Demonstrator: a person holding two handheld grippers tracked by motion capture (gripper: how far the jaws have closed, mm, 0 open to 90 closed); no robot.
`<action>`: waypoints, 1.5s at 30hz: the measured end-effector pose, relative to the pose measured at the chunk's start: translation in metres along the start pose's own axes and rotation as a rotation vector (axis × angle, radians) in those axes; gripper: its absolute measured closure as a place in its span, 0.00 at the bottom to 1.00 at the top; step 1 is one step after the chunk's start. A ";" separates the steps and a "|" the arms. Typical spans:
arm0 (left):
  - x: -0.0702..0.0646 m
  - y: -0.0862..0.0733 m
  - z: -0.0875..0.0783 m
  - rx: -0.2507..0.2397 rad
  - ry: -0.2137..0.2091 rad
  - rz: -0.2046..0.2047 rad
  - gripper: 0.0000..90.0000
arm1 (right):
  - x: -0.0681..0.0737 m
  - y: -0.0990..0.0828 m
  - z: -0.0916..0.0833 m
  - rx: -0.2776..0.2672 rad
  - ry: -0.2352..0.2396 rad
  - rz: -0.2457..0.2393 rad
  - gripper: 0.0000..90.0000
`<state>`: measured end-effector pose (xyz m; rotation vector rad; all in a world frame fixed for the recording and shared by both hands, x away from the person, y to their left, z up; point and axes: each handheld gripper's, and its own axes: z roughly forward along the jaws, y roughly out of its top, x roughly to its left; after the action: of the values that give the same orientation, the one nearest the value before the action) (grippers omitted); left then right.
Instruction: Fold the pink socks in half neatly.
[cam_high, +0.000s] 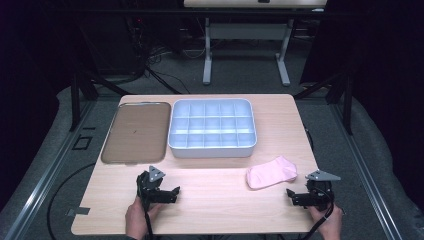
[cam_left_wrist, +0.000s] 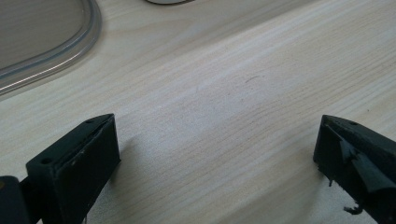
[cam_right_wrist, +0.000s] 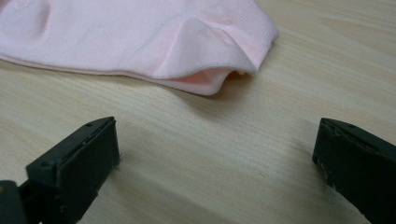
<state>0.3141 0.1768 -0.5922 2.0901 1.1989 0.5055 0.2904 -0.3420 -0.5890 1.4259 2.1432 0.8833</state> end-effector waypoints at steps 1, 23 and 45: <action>0.000 0.000 0.000 0.000 0.000 0.000 0.00 | 0.000 0.000 0.000 0.000 0.000 0.000 0.00; 0.000 0.000 0.000 -0.002 0.004 -0.001 0.01 | -0.001 0.001 -0.001 0.011 -0.021 0.016 0.00; -0.001 0.000 0.000 -0.001 0.005 -0.003 0.01 | 0.021 0.029 -0.012 0.009 0.076 -0.005 0.03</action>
<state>0.3139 0.1761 -0.5921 2.0864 1.2047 0.5107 0.2937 -0.3183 -0.5607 1.4123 2.2072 0.9420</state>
